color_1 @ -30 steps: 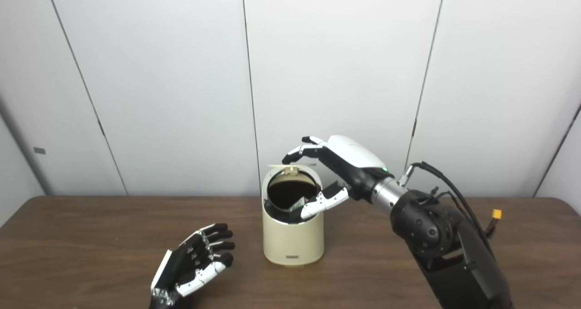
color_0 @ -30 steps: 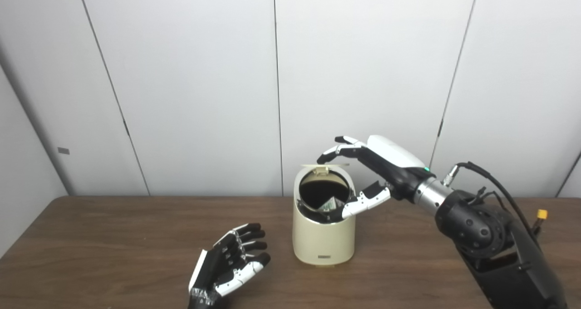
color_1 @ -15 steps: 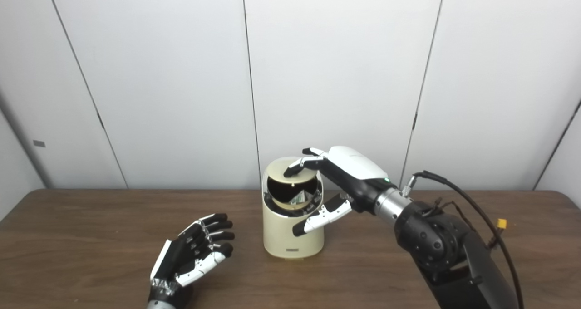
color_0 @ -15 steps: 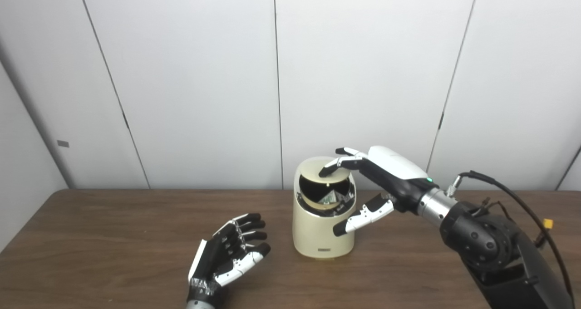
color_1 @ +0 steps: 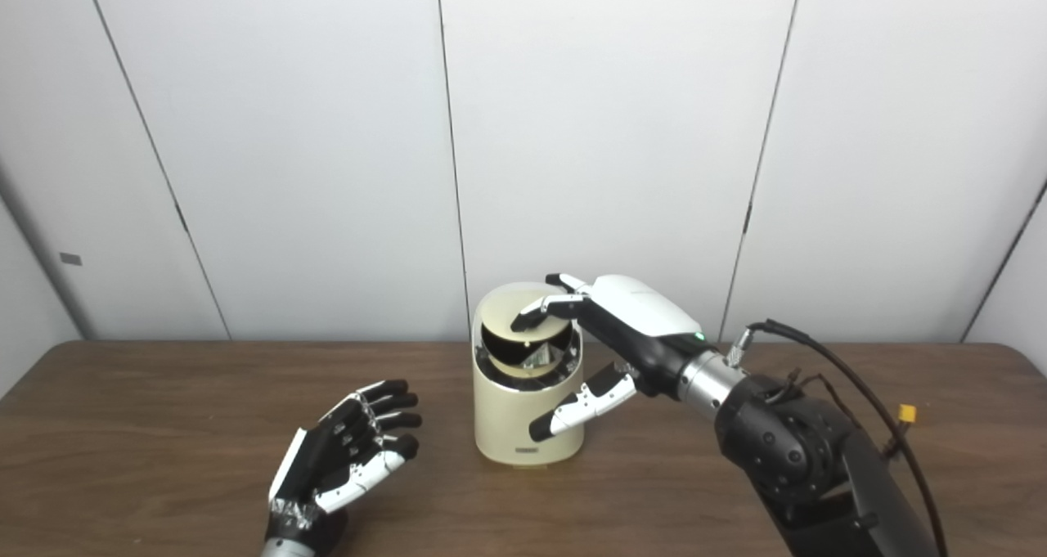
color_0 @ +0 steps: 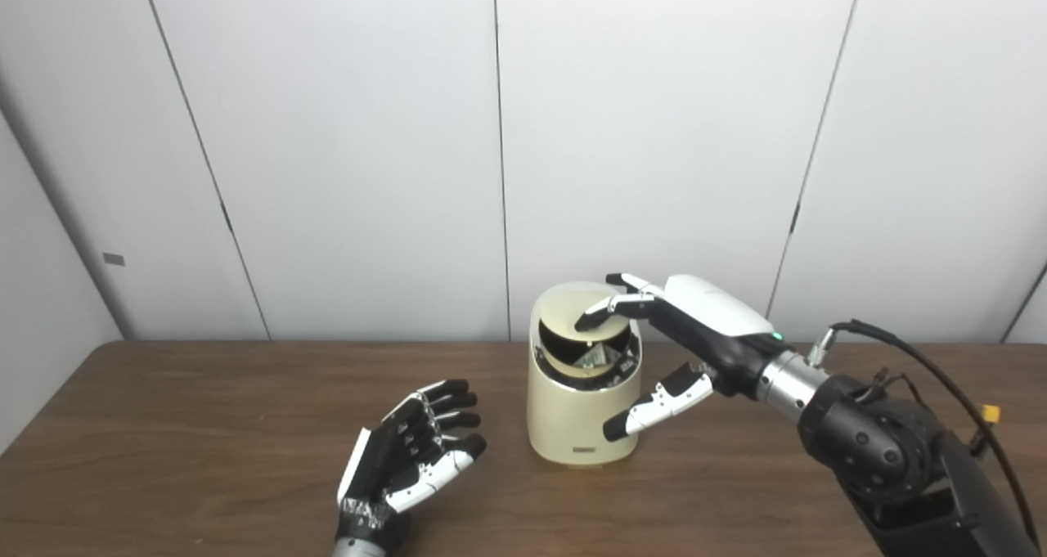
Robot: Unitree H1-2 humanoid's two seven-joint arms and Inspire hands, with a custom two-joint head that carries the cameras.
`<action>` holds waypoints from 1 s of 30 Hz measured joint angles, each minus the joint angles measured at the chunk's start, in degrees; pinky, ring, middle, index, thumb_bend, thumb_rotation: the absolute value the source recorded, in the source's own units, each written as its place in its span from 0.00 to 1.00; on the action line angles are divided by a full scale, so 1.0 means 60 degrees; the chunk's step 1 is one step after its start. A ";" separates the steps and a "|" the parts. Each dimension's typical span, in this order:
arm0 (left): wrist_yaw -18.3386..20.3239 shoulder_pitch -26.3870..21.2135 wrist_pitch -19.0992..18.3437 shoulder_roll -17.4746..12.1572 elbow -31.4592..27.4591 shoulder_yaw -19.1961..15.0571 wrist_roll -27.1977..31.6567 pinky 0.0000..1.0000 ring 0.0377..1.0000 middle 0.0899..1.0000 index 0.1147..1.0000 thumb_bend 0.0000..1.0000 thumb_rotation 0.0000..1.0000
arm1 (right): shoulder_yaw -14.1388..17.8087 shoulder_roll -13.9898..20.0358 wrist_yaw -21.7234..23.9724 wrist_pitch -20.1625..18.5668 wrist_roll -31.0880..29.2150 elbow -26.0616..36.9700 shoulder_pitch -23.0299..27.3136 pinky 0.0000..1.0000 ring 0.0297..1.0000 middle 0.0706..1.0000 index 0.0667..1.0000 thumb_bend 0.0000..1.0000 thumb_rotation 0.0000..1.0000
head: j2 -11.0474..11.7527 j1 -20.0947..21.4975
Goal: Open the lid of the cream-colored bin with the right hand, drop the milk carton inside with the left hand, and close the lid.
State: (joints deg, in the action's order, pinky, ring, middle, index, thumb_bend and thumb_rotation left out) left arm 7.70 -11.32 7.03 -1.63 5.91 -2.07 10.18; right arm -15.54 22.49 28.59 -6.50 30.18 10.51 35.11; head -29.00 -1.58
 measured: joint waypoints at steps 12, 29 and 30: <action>-0.0003 0.0001 -0.0206 0.0023 -0.0017 0.0004 -0.0004 0.51 0.66 0.70 0.73 0.70 0.14 | -0.0844 0.0362 -0.0619 0.1593 0.2106 -0.0169 -0.0125 1.00 0.94 0.72 0.72 0.85 0.43 | -0.0103 -0.0088; 0.0000 0.0002 -0.0217 0.0043 -0.0039 0.0022 -0.0009 0.51 0.66 0.71 0.73 0.70 0.14 | -0.1217 0.0311 -0.1578 0.2667 0.3953 -0.0690 -0.0094 1.00 0.97 0.72 0.74 0.89 0.42 | -0.0146 -0.0117; 0.0000 0.0002 -0.0217 0.0042 -0.0039 0.0024 -0.0011 0.51 0.66 0.71 0.73 0.70 0.15 | -0.1286 0.0311 -0.1605 0.2670 0.4133 -0.0684 -0.0068 1.00 0.99 0.74 0.75 0.88 0.44 | -0.0146 -0.0132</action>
State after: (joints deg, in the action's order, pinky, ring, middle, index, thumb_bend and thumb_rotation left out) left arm 7.70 -11.30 5.72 -1.38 5.67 -1.92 10.12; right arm -23.25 24.36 18.96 9.52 54.97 6.40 34.70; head -29.88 -2.37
